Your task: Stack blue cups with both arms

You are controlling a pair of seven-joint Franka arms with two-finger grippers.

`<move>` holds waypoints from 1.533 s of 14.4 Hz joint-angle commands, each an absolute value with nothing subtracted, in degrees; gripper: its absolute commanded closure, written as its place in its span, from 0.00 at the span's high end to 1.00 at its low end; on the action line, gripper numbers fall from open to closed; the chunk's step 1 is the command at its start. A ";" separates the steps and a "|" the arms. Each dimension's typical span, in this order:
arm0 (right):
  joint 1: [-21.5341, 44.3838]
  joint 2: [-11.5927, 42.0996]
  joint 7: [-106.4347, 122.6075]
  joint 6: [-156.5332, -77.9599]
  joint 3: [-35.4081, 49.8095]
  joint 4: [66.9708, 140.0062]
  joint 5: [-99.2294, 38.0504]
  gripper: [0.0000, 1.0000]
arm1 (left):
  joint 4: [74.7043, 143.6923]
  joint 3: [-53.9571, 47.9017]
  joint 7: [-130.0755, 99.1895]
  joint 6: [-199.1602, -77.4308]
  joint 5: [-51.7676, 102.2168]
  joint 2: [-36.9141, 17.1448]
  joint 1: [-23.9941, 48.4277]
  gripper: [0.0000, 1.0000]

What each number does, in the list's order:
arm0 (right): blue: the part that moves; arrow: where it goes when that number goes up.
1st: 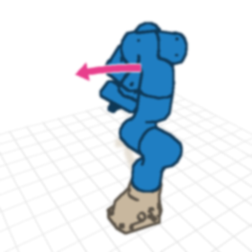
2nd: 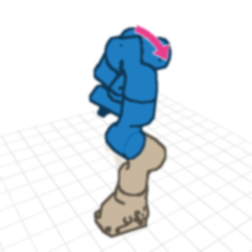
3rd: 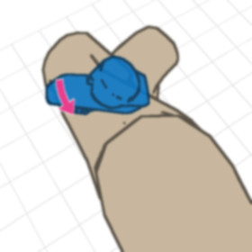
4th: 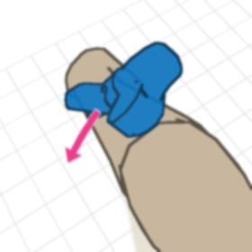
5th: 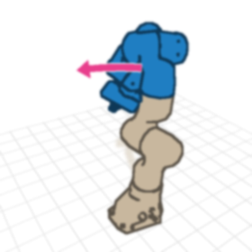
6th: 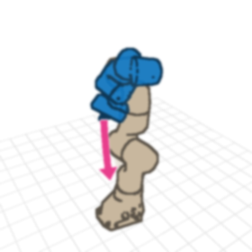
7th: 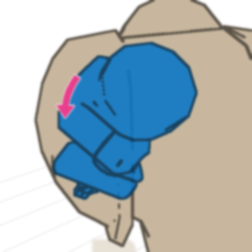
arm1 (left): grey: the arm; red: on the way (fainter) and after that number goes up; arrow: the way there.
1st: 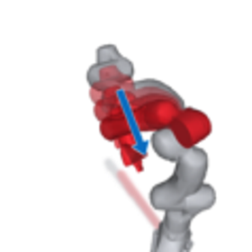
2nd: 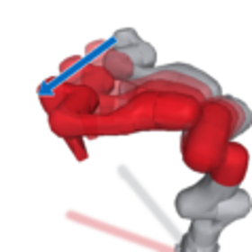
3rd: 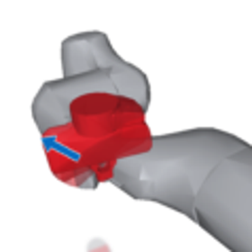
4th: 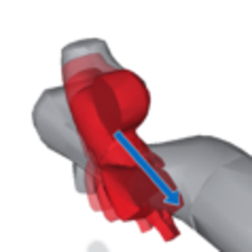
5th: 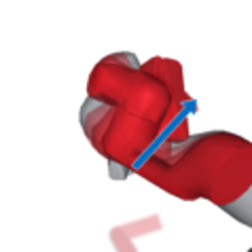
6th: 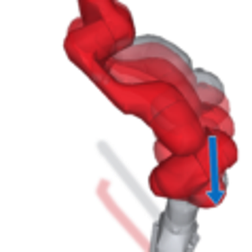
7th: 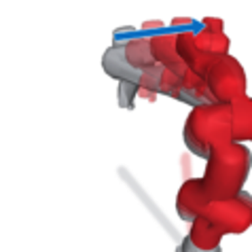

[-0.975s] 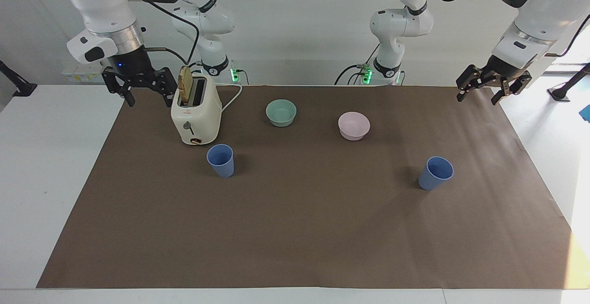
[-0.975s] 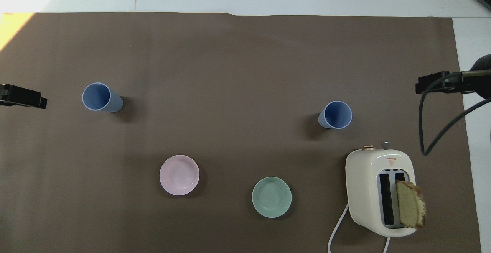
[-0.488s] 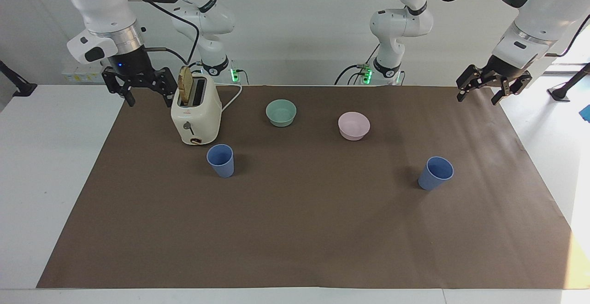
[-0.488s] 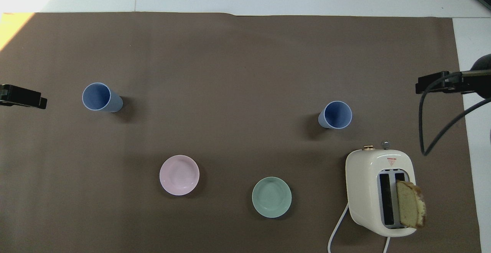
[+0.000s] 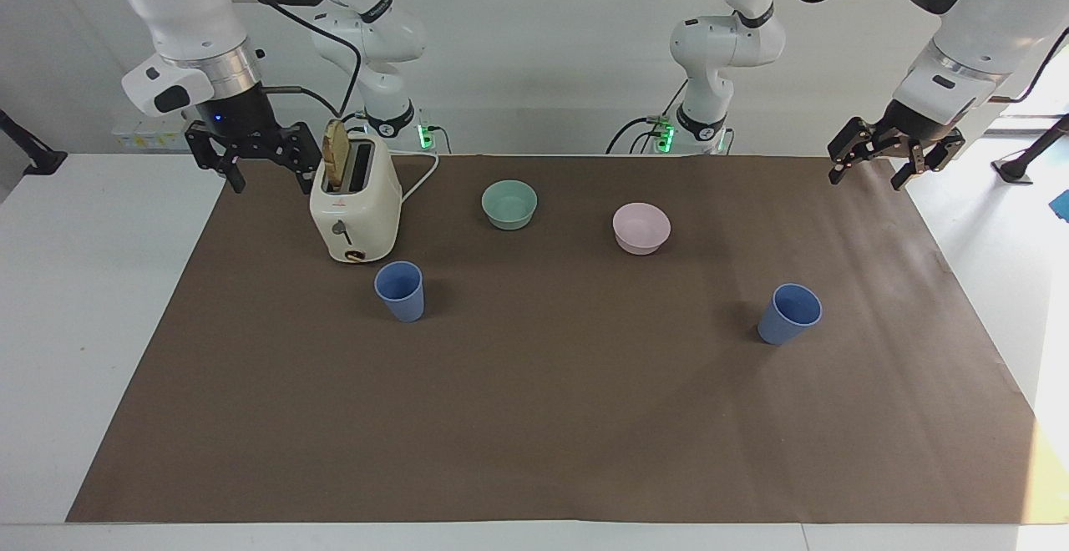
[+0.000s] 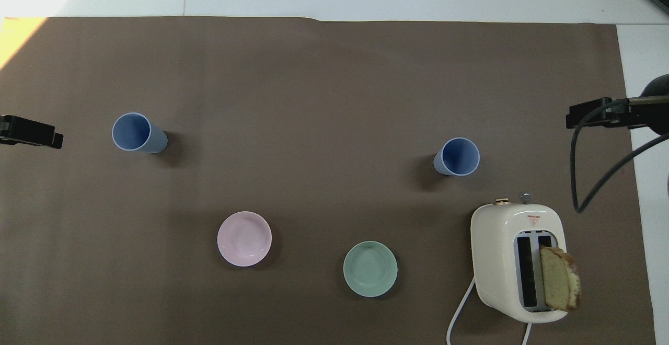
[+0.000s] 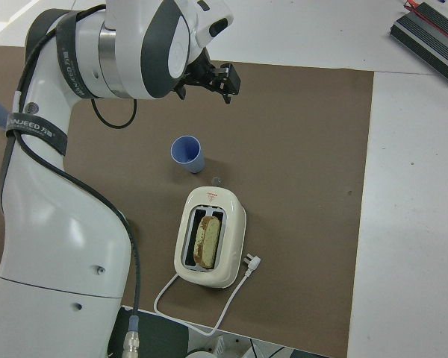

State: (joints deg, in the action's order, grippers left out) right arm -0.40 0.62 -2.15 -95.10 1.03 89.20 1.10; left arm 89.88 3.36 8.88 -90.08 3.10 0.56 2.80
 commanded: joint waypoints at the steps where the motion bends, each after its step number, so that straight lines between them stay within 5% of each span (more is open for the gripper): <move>1: -1.14 -0.18 -2.81 -95.01 1.76 90.18 1.67 1.00 | 89.47 4.22 9.49 -88.86 3.16 0.88 3.52 1.00; 22: -1.14 -0.18 -2.81 -95.01 1.67 90.18 1.67 1.00 | 97.64 4.13 9.84 -96.76 3.34 2.37 3.69 1.00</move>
